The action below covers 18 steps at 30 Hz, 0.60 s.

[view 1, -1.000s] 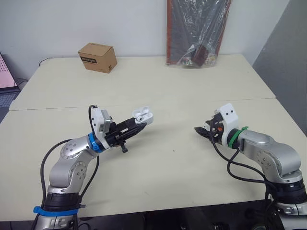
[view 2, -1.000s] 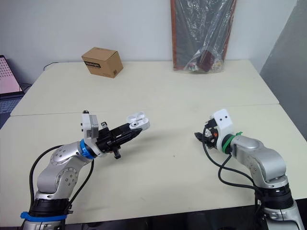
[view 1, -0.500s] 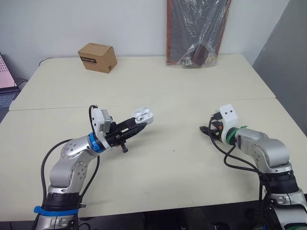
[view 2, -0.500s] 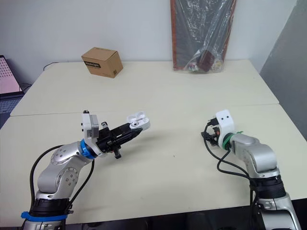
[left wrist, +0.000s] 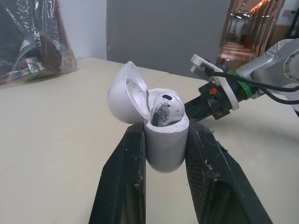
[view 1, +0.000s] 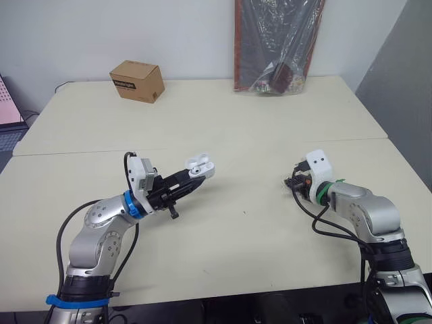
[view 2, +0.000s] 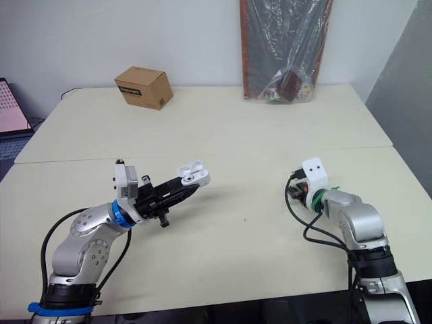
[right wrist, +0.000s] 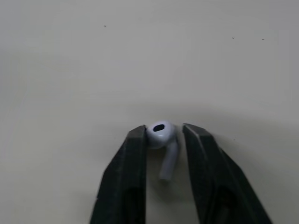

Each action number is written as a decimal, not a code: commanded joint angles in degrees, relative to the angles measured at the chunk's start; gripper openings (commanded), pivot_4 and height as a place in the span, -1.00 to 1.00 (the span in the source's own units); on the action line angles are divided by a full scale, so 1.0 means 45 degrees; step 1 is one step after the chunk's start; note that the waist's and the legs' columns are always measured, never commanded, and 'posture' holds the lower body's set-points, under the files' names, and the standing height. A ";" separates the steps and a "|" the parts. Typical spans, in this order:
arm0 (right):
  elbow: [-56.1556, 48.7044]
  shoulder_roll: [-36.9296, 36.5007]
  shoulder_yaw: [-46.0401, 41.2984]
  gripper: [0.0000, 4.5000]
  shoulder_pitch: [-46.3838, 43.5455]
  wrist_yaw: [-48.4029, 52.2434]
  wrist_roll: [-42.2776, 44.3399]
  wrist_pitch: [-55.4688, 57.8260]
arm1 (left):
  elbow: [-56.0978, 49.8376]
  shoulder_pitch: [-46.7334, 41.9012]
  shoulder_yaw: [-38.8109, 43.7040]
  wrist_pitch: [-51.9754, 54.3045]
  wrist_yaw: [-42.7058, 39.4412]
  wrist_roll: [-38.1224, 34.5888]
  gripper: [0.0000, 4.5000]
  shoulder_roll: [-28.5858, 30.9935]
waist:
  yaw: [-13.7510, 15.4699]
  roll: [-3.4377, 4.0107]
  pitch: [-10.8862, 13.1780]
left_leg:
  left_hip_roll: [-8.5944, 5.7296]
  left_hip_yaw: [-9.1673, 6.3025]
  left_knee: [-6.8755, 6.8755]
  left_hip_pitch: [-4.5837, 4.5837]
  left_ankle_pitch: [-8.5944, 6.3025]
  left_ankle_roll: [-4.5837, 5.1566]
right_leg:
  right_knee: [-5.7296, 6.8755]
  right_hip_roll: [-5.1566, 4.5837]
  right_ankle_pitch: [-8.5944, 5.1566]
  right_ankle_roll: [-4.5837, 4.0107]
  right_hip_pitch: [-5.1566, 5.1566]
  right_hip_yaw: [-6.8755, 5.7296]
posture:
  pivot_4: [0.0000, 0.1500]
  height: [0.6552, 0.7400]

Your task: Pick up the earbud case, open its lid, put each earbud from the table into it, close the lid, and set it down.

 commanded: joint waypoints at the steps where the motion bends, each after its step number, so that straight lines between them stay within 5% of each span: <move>1: -0.0296 0.0002 -0.0194 -0.63 -0.0112 0.0080 -0.0006 0.0123 | -0.0012 -0.0031 0.0296 -0.0359 -0.0128 -0.0109 -0.64 0.0066 | 0.0000 0.0000 0.0000 | 0.0001 0.0000 0.0000 0.0000 0.0000 0.0000 | 0.0000 0.0000 0.0000 0.0000 0.0000 -0.0001 | 1.00 1.00; 10: -0.0600 -0.0406 0.0142 -0.63 -0.0032 0.0615 -0.0057 0.0030 | 0.0214 0.0017 0.0292 -0.0577 -0.0241 -0.0110 -0.64 0.0082 | 0.0002 0.0000 0.0000 | 0.0000 -0.0001 0.0000 0.0000 0.0000 0.0000 | 0.0000 0.0000 0.0000 0.0000 0.0001 -0.0002 | 1.00 1.00; 18: -0.2438 -0.3655 0.2730 -0.63 0.0393 0.4574 -0.0802 -0.2300 | 0.0419 -0.0047 0.0254 -0.0692 -0.0360 -0.0051 -0.64 0.0022 | 0.0006 0.0001 0.0000 | 0.0000 -0.0002 0.0001 0.0000 -0.0001 0.0001 | -0.0004 0.0000 -0.0001 0.0001 0.0000 -0.0005 | 1.00 1.00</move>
